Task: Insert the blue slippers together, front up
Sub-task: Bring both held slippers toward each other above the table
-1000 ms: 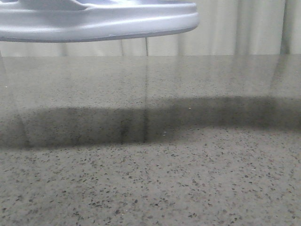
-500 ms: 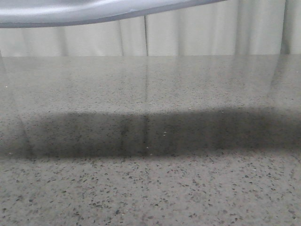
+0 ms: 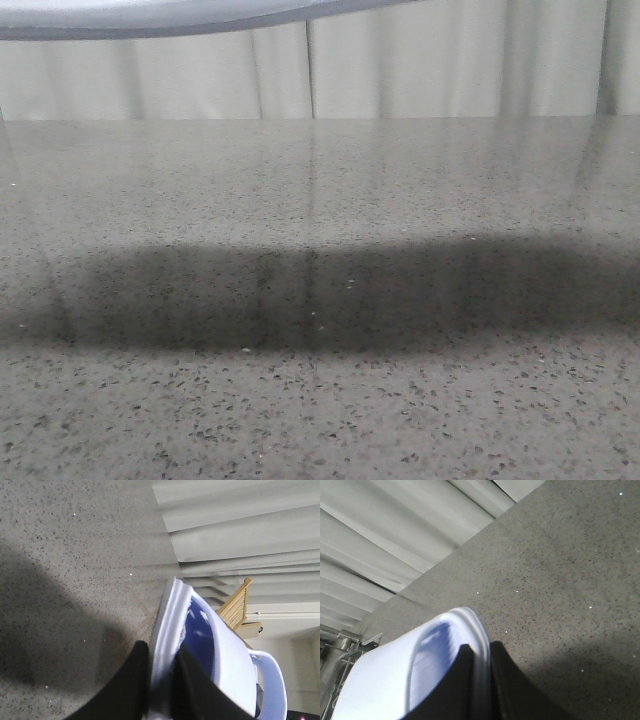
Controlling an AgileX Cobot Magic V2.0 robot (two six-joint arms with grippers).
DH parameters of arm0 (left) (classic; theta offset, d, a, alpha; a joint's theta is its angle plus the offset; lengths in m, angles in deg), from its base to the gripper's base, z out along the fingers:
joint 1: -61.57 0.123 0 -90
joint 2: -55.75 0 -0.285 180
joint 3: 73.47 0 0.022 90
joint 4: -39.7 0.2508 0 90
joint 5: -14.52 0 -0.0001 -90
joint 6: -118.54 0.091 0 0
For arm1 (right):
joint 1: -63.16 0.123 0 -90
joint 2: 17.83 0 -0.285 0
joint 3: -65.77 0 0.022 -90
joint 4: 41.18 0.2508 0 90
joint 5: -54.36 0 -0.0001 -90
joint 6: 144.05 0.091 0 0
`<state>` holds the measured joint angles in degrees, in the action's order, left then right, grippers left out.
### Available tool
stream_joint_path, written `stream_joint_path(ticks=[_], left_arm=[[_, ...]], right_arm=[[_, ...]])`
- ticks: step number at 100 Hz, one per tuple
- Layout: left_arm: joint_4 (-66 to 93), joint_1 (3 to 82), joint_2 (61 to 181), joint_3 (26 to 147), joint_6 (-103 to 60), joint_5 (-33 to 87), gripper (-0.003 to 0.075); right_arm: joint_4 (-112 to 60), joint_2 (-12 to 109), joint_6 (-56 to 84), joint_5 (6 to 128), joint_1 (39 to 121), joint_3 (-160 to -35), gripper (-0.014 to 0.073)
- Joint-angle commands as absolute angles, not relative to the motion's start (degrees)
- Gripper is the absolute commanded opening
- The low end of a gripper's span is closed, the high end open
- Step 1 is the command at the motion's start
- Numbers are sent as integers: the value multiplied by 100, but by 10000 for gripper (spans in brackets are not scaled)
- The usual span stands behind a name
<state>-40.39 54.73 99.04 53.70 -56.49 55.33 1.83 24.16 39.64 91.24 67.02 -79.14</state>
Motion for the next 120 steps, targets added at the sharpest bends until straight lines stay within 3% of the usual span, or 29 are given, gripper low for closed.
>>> stream_joint_path(ticks=[1,74,120], left_arm=[[-4659,5423,9882,5568,-5500,5786,16],[-5872,5423,9882,5568,-4909,6683,16],[-6018,5423,9882,5568,-4778,6827,16]], right_arm=[[664,2531,3696,8856,6703,-8117,-107],[3597,3578,923,9864,6703,-8117,-107],[4433,4198,-231,10915,6703,-8117,-107]])
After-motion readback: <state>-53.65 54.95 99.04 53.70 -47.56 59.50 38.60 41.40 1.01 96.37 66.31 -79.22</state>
